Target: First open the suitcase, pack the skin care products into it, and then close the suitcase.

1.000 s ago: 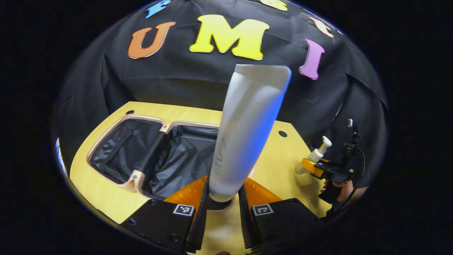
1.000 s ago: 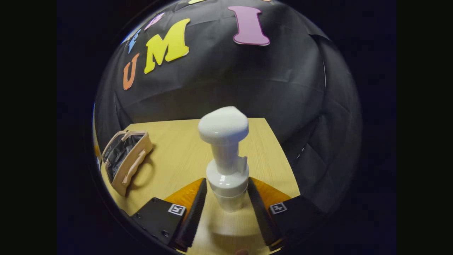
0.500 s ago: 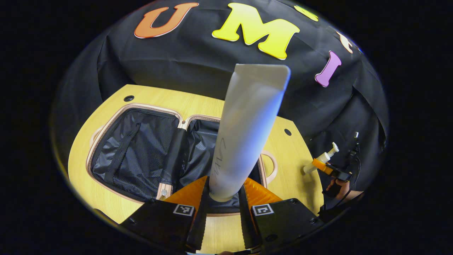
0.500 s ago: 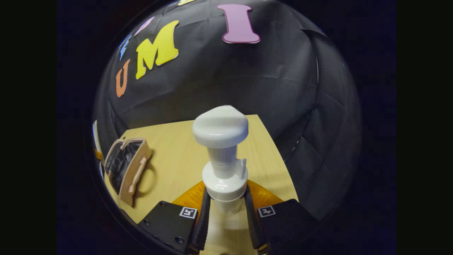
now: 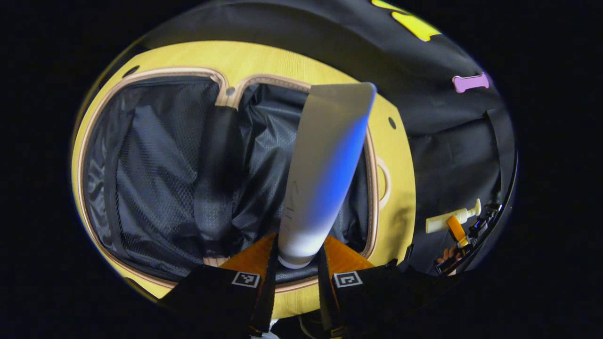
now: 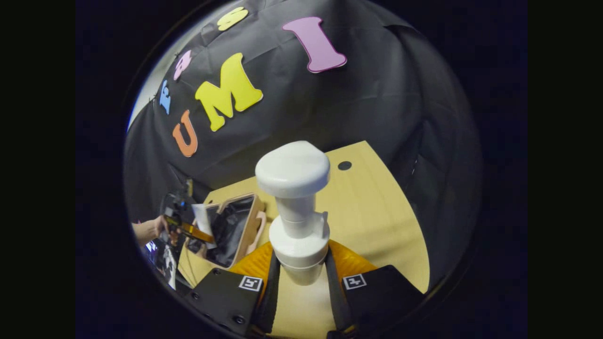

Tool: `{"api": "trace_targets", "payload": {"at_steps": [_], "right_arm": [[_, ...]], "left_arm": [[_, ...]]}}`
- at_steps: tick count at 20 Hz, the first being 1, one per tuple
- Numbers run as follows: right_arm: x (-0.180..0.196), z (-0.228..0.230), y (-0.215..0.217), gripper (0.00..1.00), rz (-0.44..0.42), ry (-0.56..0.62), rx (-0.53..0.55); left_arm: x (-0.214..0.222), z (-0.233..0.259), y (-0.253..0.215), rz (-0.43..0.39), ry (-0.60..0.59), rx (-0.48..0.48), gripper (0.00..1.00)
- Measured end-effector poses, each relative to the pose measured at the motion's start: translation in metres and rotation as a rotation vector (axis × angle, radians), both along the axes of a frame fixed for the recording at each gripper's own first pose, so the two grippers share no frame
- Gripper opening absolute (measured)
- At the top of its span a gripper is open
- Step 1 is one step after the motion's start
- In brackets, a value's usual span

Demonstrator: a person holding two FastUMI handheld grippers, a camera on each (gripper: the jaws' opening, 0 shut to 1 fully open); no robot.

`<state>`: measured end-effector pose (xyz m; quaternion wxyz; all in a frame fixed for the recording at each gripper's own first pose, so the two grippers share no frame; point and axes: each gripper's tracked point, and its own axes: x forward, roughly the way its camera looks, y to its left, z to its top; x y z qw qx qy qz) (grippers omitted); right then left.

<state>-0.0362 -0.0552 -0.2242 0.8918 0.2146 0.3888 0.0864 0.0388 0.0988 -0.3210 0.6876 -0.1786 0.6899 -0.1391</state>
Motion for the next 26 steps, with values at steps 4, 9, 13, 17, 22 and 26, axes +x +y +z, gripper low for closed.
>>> {"api": "trace_targets", "payload": {"at_steps": [4, 9, 13, 17, 22, 26], "right_arm": [[-0.019, 0.023, 0.007, 0.45, 0.021, -0.029, -0.033], [-0.031, 0.035, 0.012, 0.45, 0.038, -0.038, -0.060], [-0.034, 0.038, 0.025, 0.43, 0.075, -0.036, -0.066], [-0.028, 0.039, 0.043, 0.45, 0.124, -0.039, -0.070], [0.006, 0.055, 0.110, 0.45, 0.246, -0.052, -0.011], [0.029, 0.059, 0.189, 0.45, 0.370, -0.002, 0.084]], "left_arm": [[0.004, -0.022, 0.010, -0.021, 0.133, 0.105, 0.43], [0.001, -0.044, 0.001, 0.055, 0.274, 0.136, 0.43], [0.004, -0.044, 0.000, 0.049, 0.256, 0.173, 0.49], [0.013, -0.021, 0.004, 0.031, 0.145, 0.183, 0.75], [0.024, 0.050, 0.022, 0.135, -0.217, 0.127, 0.75], [0.030, 0.145, 0.035, 0.330, -0.685, -0.006, 0.75]]}}
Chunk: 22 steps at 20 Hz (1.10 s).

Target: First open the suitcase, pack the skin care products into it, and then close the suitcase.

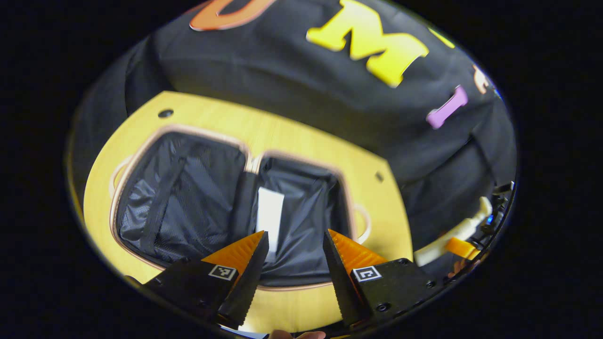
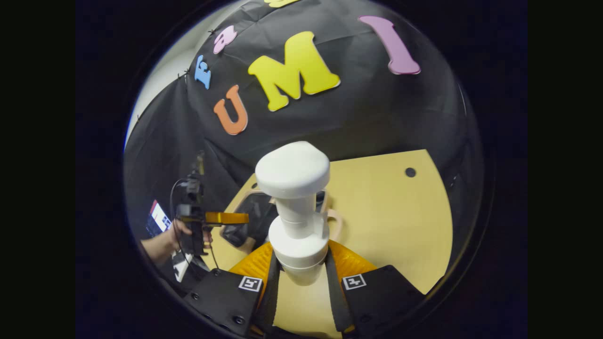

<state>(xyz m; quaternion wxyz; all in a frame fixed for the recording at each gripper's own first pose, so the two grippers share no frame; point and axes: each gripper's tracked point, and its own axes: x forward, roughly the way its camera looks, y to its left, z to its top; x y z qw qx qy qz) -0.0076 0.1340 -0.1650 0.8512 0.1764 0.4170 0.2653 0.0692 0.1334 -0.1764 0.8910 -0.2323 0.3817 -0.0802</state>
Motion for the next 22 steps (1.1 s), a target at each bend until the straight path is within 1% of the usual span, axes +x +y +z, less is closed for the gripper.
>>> {"api": "trace_targets", "payload": {"at_steps": [1, 2, 3, 5, 6, 7, 9, 11, 13, 14, 15, 18, 19, 22], "right_arm": [[0.003, -0.005, 0.017, 0.45, 0.036, 0.025, -0.003], [0.006, -0.014, 0.031, 0.45, 0.067, 0.057, -0.020], [0.005, -0.025, 0.044, 0.45, 0.093, 0.094, -0.034], [0.005, -0.050, 0.070, 0.45, 0.143, 0.212, -0.061], [0.006, -0.064, 0.081, 0.43, 0.153, 0.284, -0.073], [0.006, -0.075, 0.091, 0.45, 0.152, 0.340, -0.076], [0.014, -0.101, 0.107, 0.45, 0.131, 0.455, -0.108], [0.021, -0.134, 0.116, 0.45, 0.102, 0.553, -0.173], [0.028, -0.161, 0.122, 0.45, 0.066, 0.612, -0.227], [0.032, -0.169, 0.125, 0.43, 0.048, 0.637, -0.243], [0.032, -0.177, 0.127, 0.45, 0.031, 0.664, -0.258], [0.032, -0.197, 0.127, 0.43, -0.026, 0.715, -0.317], [0.035, -0.200, 0.129, 0.45, -0.049, 0.722, -0.320], [0.044, -0.211, 0.131, 0.45, -0.104, 0.725, -0.341]], "left_arm": [[-0.003, 0.016, 0.006, 0.055, -0.081, -0.010, 0.75], [-0.009, 0.026, 0.013, 0.105, -0.131, -0.005, 0.76], [-0.031, 0.023, 0.016, 0.158, -0.159, -0.011, 0.79], [-0.050, 0.020, 0.013, 0.231, -0.171, -0.004, 0.80], [-0.066, 0.019, 0.013, 0.266, -0.175, -0.002, 0.80], [-0.081, 0.019, 0.008, 0.288, -0.171, -0.027, 0.80], [-0.115, 0.017, 0.000, 0.334, -0.138, -0.086, 0.80], [-0.136, 0.006, 0.004, 0.378, -0.115, -0.122, 0.80], [-0.152, 0.003, 0.013, 0.422, -0.113, -0.162, 0.80], [-0.158, 0.002, 0.019, 0.441, -0.111, -0.168, 0.80], [-0.165, 0.001, 0.026, 0.457, -0.110, -0.169, 0.80], [-0.175, -0.004, 0.047, 0.494, -0.096, -0.156, 0.80], [-0.176, -0.002, 0.052, 0.503, -0.097, -0.151, 0.80], [-0.176, 0.010, 0.065, 0.511, -0.125, -0.150, 0.80]]}}
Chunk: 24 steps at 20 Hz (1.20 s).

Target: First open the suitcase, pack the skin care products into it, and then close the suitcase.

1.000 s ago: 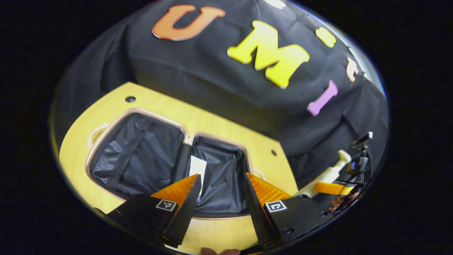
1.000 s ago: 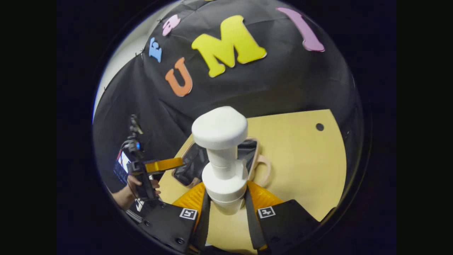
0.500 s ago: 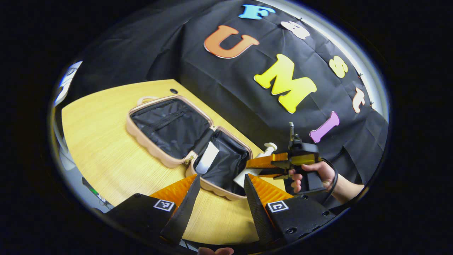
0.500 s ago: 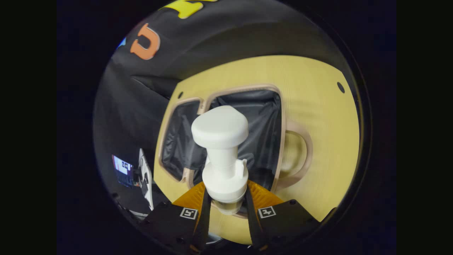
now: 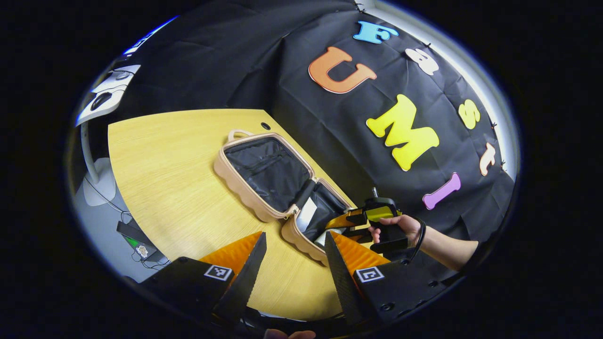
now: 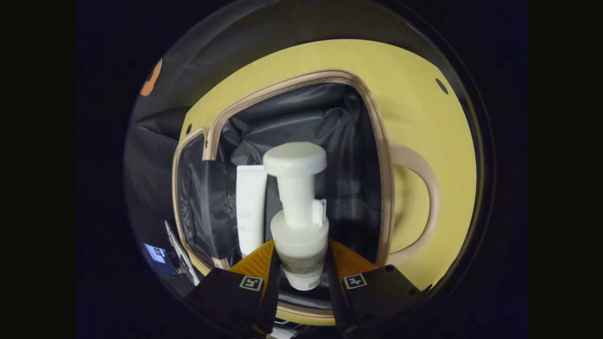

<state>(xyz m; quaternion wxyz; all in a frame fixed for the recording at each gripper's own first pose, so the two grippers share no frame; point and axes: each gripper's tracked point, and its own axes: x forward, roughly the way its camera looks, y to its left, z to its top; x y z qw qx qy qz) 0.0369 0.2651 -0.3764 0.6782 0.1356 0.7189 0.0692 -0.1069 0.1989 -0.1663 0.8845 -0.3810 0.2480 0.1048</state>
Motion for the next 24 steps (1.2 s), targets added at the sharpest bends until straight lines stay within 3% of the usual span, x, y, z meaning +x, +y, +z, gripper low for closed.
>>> {"api": "trace_targets", "payload": {"at_steps": [5, 10, 13, 16, 17, 18, 19, 20, 21, 22, 24], "right_arm": [[0.003, -0.013, -0.007, 0.48, -0.058, -0.012, -0.061], [0.005, -0.003, -0.008, 0.53, -0.048, -0.067, -0.072], [0.010, 0.023, -0.011, 0.72, 0.004, -0.159, -0.060], [0.008, 0.065, -0.014, 0.73, 0.073, -0.293, -0.016], [0.004, 0.081, -0.014, 0.80, 0.109, -0.344, 0.004], [0.000, 0.098, -0.016, 0.80, 0.148, -0.399, 0.027], [-0.008, 0.115, -0.017, 0.75, 0.190, -0.446, 0.056], [-0.016, 0.130, -0.018, 0.80, 0.223, -0.481, 0.090], [-0.025, 0.144, -0.021, 0.75, 0.244, -0.516, 0.120], [-0.032, 0.157, -0.026, 0.80, 0.258, -0.555, 0.146], [-0.044, 0.175, -0.045, 0.80, 0.273, -0.623, 0.154]], "left_arm": [[0.009, 0.020, 0.004, -0.034, -0.046, 0.063, 0.80], [0.007, 0.015, 0.009, -0.033, -0.025, 0.081, 0.80], [0.006, 0.011, 0.027, -0.024, -0.004, 0.123, 0.80], [0.014, 0.007, 0.065, -0.006, 0.014, 0.180, 0.80], [0.019, 0.003, 0.082, 0.000, 0.023, 0.199, 0.80], [0.023, -0.002, 0.099, 0.011, 0.034, 0.207, 0.80], [0.030, -0.005, 0.116, 0.019, 0.042, 0.195, 0.80], [0.040, -0.008, 0.130, 0.026, 0.045, 0.178, 0.80], [0.051, -0.013, 0.144, 0.027, 0.047, 0.164, 0.80], [0.062, -0.019, 0.159, 0.030, 0.046, 0.144, 0.80], [0.093, -0.033, 0.190, 0.049, 0.011, 0.064, 0.80]]}}
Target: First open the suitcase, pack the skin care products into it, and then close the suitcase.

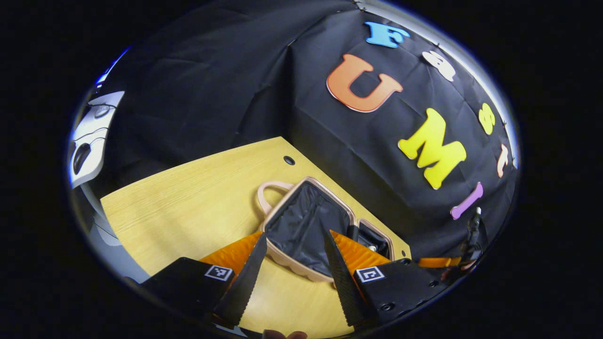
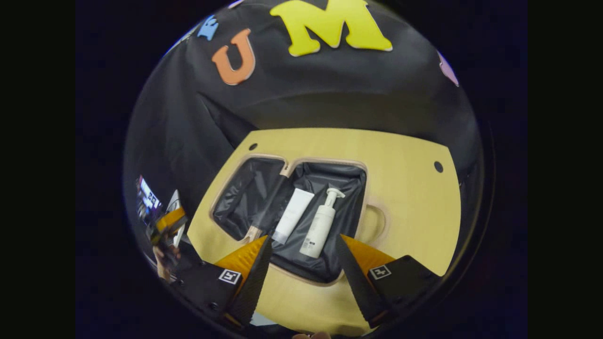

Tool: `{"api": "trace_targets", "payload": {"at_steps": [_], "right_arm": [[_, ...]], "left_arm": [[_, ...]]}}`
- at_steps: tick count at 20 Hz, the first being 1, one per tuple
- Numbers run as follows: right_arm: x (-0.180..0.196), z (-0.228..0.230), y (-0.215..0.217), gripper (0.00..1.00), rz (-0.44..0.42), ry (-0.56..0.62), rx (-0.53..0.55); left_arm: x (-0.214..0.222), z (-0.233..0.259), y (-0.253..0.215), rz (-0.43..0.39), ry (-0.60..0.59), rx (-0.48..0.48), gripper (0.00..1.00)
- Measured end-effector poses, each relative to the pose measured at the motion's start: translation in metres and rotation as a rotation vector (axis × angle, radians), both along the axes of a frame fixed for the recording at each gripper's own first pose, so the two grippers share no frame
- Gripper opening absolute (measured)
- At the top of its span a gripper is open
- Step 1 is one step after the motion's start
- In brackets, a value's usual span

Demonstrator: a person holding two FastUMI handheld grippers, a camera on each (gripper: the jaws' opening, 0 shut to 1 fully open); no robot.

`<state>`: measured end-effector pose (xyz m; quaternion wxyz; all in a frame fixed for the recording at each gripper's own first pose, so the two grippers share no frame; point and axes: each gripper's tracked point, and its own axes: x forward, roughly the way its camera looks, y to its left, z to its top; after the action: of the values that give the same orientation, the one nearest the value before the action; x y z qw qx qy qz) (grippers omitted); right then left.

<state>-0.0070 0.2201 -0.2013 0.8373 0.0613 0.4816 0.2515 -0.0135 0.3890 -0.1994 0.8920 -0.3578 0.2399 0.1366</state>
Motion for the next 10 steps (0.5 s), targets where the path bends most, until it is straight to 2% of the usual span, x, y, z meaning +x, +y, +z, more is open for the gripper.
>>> {"api": "trace_targets", "payload": {"at_steps": [3, 8, 9, 10], "right_arm": [[-0.023, 0.008, -0.035, 0.80, -0.017, -0.015, 0.002], [-0.028, 0.013, -0.088, 0.80, -0.084, -0.068, -0.078], [-0.026, 0.014, -0.095, 0.80, -0.091, -0.085, -0.101], [-0.023, 0.016, -0.098, 0.80, -0.089, -0.102, -0.117]], "left_arm": [[0.031, -0.033, 0.028, 0.052, -0.014, -0.195, 0.80], [0.063, -0.096, 0.047, 0.083, 0.044, -0.407, 0.79], [0.070, -0.099, 0.049, 0.093, 0.032, -0.450, 0.89], [0.079, -0.098, 0.047, 0.102, 0.005, -0.483, 0.77]]}}
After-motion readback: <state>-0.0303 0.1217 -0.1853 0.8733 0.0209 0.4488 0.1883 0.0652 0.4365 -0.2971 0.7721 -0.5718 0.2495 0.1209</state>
